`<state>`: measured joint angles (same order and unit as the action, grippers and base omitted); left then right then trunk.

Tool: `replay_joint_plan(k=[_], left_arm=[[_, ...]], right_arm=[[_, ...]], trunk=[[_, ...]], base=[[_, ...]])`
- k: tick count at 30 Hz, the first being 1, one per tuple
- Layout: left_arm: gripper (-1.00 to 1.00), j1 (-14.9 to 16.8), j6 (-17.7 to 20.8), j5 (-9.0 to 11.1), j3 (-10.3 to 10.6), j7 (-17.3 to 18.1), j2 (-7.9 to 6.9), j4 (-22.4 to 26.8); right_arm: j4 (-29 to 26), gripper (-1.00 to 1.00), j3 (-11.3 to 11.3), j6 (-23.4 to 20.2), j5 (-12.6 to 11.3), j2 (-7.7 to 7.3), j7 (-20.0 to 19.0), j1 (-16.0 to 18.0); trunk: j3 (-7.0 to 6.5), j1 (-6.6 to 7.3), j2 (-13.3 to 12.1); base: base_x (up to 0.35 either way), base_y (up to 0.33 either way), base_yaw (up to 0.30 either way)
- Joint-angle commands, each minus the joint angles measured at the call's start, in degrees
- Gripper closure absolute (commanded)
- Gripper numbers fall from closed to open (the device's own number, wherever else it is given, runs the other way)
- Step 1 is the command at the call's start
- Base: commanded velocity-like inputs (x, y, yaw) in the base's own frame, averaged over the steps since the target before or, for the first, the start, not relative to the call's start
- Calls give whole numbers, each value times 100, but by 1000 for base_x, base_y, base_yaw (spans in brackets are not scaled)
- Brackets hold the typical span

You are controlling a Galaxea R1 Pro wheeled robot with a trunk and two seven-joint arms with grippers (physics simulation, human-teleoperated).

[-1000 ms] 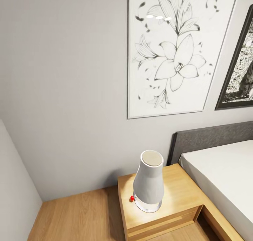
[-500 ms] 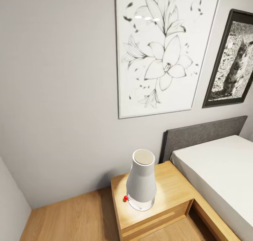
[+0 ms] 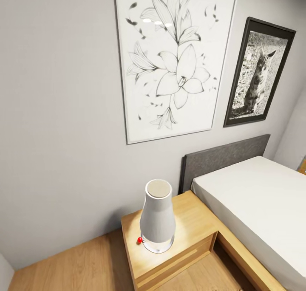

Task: In the bedroom, organize the workspace by keeping the computer under the desk, ensuring the monitor is on the desk, placing the keyboard on the desk next to the monitor, placing the mouse on the desk next to the keyboard, moving the folder from the swivel chair onto the desk next to the mouse, stacking the notebook on top of the folder with the pen on top of the notebook, and positioning the swivel chair next to the desk.

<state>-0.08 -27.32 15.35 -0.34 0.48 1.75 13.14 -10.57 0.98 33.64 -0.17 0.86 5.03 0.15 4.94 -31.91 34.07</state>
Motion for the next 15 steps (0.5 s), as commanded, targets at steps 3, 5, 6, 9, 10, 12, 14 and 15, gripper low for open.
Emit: replay_joint_plan(k=[3, 5, 6, 9, 10, 12, 14, 15], left_arm=[[-100, -1, -10, 23, -1, 5, 1, 5], [-100, -1, -10, 25, -1, 5, 1, 5], [-100, -1, -10, 26, -1, 5, 0, 5], [-100, -1, -10, 28, -4, 5, 0, 4], [-100, -1, -10, 29, -6, 5, 0, 4], [-100, -1, -10, 29, -8, 5, 0, 4], [-100, -1, -10, 30, -9, 5, 2, 4], [-100, -1, -10, 30, -9, 5, 3, 4]], right_arm=[[-4, -100, 8, 11, -1, 2, 9, 2], [-2, -100, 8, 11, -1, 2, 8, 1], [-3, -100, 8, 11, -1, 2, 8, 1], [-3, -100, 8, 11, 2, 2, 7, -1], [-4, -100, 8, 11, 3, 2, 7, 0], [-5, -100, 8, 13, 5, 2, 7, 1], [-1, -100, 8, 17, 10, 2, 7, 2], [0, -100, 8, 17, 11, 2, 9, 0]], trunk=[[9, -2, 8], [9, -2, 8], [9, -2, 8], [9, -2, 8], [9, -2, 8], [9, -2, 8], [9, -2, 8], [9, -2, 8]], base=[[0, 0, -259], [0, 0, -259], [0, 0, -259], [0, 0, -218], [0, 0, -130], [0, 0, -93], [0, 0, -44], [0, 0, -27]])
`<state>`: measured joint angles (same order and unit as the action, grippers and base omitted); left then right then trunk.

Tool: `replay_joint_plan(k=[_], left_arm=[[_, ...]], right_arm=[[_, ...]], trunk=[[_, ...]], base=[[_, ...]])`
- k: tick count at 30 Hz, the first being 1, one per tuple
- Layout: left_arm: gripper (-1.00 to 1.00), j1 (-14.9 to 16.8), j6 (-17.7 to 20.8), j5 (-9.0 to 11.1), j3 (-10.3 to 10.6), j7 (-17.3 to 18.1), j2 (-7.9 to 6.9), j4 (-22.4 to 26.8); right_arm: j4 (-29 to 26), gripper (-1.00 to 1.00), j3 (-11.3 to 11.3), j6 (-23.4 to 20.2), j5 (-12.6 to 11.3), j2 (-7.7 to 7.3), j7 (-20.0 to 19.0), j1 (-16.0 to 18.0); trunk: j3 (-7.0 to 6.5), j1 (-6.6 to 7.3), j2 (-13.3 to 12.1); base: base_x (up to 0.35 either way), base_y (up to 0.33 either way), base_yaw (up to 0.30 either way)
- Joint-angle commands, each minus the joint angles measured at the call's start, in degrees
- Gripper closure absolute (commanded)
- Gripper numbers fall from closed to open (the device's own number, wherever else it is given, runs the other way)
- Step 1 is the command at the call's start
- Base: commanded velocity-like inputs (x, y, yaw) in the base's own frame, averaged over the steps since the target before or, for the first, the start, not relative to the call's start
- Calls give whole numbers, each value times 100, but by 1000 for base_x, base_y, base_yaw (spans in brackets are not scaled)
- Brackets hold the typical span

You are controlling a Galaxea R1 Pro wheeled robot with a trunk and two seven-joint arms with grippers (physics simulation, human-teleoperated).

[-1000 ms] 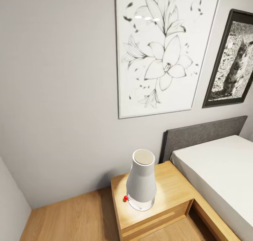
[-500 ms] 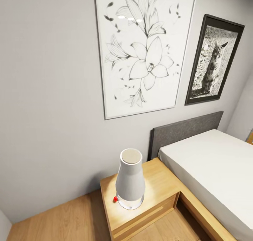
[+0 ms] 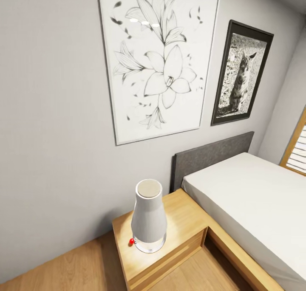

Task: In the bedroom, organize the workspace by keeping the computer under the desk, ensuring the monitor is on the desk, placing the keyboard on the desk next to the monitor, placing the mouse on the desk next to the keyboard, moving the folder from the swivel chair onto the desk next to the mouse, stacking the notebook on top of the folder with the pen on top of the notebook, and positioning the swivel chair next to the desk.

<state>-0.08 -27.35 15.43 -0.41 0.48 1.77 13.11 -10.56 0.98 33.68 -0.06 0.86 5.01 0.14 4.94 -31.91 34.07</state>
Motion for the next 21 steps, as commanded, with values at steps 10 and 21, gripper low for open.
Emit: replay_joint_plan(k=[10, 21], left_arm=[[-100, -1, -7, 22, 2, 10, 6, 0], [-100, -1, -7, 22, 5, 11, 7, -1]], right_arm=[[1, -100, 7, 12, -1, 0, 10, 0], [32, -100, 7, 7, -2, 2, 9, -1]], trunk=[[-15, -2, 8], [-40, -2, 8]], base=[[0, 0, -143], [0, 0, -244]])
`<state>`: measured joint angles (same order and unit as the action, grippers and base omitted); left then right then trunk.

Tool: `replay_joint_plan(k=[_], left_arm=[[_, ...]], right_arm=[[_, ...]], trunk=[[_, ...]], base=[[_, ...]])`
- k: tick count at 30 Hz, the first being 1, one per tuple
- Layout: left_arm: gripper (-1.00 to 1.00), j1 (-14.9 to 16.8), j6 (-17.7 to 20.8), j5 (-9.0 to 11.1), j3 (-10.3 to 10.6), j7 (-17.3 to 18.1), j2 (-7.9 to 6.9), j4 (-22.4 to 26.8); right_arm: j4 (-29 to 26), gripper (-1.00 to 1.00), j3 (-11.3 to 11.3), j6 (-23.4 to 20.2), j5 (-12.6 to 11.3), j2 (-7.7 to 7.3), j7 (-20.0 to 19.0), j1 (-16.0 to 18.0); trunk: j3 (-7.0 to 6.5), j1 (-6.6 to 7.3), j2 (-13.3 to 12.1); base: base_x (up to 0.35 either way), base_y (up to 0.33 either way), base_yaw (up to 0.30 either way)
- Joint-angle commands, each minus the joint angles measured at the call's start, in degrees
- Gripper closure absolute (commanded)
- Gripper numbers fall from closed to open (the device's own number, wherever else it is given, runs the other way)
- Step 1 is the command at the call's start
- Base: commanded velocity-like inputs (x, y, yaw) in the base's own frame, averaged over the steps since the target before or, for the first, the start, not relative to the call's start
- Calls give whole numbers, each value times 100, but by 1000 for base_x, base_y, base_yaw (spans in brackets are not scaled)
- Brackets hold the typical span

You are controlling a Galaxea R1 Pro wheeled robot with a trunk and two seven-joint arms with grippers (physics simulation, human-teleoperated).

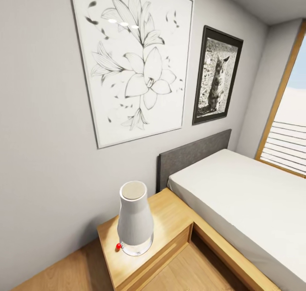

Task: In the bedroom, organize the workspace by keeping the computer under the desk, ensuring the monitor is on the desk, placing the keyboard on the desk next to the monitor, placing the mouse on the desk next to the keyboard, moving the folder from the swivel chair onto the desk next to the mouse, stacking the notebook on top of the folder with the pen on top of the notebook, and positioning the swivel chair next to the desk.

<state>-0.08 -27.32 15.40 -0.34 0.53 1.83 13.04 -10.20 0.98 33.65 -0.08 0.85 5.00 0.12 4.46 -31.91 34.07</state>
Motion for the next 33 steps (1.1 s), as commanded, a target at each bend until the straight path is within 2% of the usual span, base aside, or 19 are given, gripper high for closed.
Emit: replay_joint_plan(k=[1, 14, 26, 33], left_arm=[[-100, -1, -10, 24, -1, 6, 1, 6], [-100, -1, -10, 24, -1, 5, 1, 6], [-100, -1, -10, 24, -1, 8, 1, 6], [-100, -1, -10, 24, -1, 6, 1, 6]], right_arm=[[-3, -100, 8, 10, 2, 2, 10, 2], [7, -100, 5, 10, -1, 2, 10, 4], [7, -100, 7, 10, 0, 2, 10, 3], [6, -100, 8, 10, -1, 2, 10, 3]], trunk=[[8, -2, 8], [5, -2, 8], [5, -2, 8], [5, -2, 8]], base=[[0, 0, -264], [0, -7, -269], [-30, -182, -273], [-11, -65, -273]])
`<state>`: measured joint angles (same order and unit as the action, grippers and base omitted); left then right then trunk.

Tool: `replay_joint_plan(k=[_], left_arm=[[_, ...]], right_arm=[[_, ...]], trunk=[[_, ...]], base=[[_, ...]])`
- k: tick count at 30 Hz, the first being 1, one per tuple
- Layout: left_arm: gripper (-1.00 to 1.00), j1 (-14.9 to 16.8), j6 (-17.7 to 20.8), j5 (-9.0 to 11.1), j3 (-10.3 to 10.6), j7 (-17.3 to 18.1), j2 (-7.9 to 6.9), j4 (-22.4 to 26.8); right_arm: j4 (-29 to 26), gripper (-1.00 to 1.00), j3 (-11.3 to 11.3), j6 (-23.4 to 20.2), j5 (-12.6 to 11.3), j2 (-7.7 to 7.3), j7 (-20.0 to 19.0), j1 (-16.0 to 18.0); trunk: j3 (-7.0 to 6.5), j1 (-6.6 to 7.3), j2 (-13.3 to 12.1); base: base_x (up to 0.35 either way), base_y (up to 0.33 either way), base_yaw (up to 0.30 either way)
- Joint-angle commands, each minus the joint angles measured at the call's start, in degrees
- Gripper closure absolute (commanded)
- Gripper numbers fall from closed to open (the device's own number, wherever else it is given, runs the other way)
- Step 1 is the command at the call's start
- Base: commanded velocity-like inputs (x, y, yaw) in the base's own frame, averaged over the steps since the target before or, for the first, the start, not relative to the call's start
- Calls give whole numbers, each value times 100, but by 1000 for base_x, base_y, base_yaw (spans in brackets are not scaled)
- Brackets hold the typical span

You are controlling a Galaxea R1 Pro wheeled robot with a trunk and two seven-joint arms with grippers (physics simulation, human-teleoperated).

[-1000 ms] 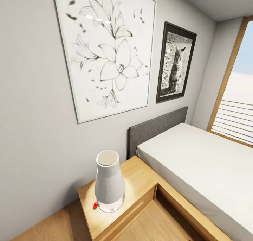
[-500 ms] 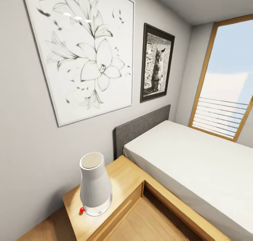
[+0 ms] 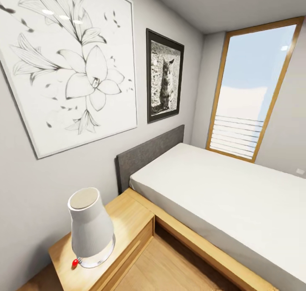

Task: In the bedroom, organize the workspace by keeping the computer under the desk, ensuring the monitor is on the desk, placing the keyboard on the desk next to the monitor, placing the mouse on the desk next to the keyboard, moving the folder from the swivel chair onto the desk next to the mouse, stacking the notebook on top of the folder with the pen on top of the notebook, and positioning the swivel chair next to the desk.

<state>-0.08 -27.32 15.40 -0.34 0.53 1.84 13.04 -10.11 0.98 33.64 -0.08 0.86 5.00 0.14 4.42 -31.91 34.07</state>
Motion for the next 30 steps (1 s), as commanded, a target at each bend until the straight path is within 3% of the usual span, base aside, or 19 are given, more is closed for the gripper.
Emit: replay_joint_plan(k=[1, 13, 30], left_arm=[[-100, -1, -10, 24, -1, 6, 1, 6], [-100, -1, -9, 24, -1, 6, 1, 5], [-100, -1, -5, 24, 1, 7, 1, 6]], right_arm=[[-3, -100, 8, 11, 0, 2, 10, 2], [-8, -100, 11, 11, -8, -5, 10, 0], [-8, -100, 16, 11, -9, -6, 10, 1]], trunk=[[9, -2, 8], [9, -2, 8], [9, -2, 8]], base=[[-3, -20, -273], [-7, -6, -274], [-187, -13, -251]])
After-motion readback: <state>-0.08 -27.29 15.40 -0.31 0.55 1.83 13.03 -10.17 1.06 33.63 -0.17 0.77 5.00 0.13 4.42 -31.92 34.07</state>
